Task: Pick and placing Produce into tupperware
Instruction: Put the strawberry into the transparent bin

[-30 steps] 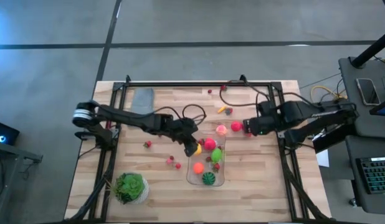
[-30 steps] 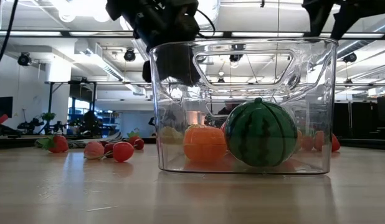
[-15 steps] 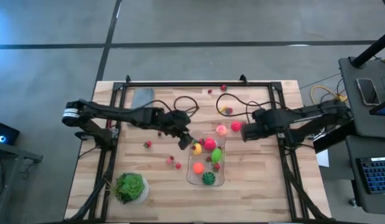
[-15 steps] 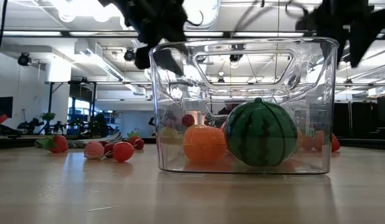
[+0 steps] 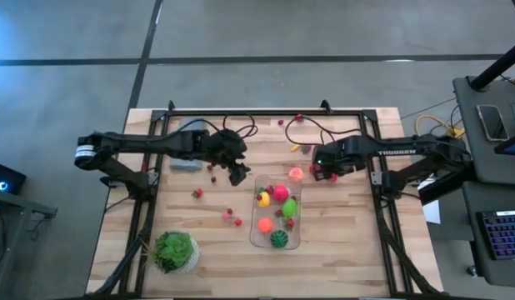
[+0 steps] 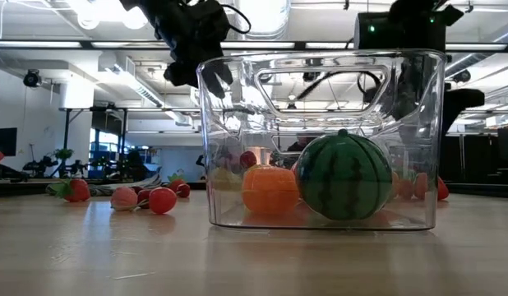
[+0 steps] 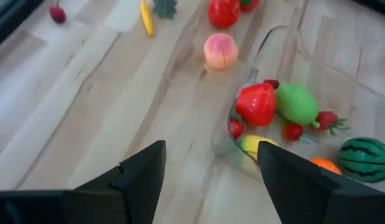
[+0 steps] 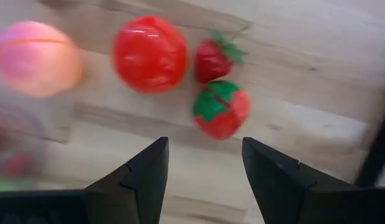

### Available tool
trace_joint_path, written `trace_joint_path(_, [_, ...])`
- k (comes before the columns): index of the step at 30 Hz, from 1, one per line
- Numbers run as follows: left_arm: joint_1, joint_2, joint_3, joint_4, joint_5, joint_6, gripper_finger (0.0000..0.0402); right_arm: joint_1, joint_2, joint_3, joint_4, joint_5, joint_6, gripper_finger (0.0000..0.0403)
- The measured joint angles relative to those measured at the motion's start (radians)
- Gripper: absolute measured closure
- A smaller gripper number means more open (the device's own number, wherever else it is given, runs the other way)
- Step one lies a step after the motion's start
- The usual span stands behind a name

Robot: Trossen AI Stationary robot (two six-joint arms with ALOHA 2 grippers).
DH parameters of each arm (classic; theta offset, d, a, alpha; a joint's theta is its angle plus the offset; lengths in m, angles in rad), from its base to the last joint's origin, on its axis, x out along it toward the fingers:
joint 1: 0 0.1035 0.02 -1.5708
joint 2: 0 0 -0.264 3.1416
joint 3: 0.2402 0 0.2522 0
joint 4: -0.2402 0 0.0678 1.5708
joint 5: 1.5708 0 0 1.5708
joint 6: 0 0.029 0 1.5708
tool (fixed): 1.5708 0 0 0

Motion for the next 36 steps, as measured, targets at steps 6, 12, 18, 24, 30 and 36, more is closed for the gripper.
trace_joint_path(6, [0.014,0.005,0.0,-0.007,0.0,0.031,0.0162,-0.02,0.0,-0.044,0.012,0.0,-0.039,0.0204])
trace_joint_path(12, [0.037,0.006,0.0,-0.007,0.0,0.049,0.0162,-0.02,0.002,-0.091,0.05,0.0,-0.058,0.0168])
trace_joint_path(18, [0.055,0.006,0.0,-0.006,-0.001,0.048,0.0162,-0.02,0.004,-0.113,0.08,0.027,-0.047,0.0119])
trace_joint_path(24, [0.06,0.006,0.0,-0.006,-0.001,0.047,0.0162,-0.074,0.005,-0.132,0.142,0.042,-0.064,0.0097])
trace_joint_path(30, [0.06,0.006,0.0,-0.006,0.0,0.024,0.0162,-0.124,0.005,-0.181,0.151,0.005,-0.105,0.0103])
trace_joint_path(36, [0.06,0.006,0.0,-0.006,-0.001,0.02,0.0162,-0.124,0.006,-0.194,0.221,-0.01,-0.137,0.0106])
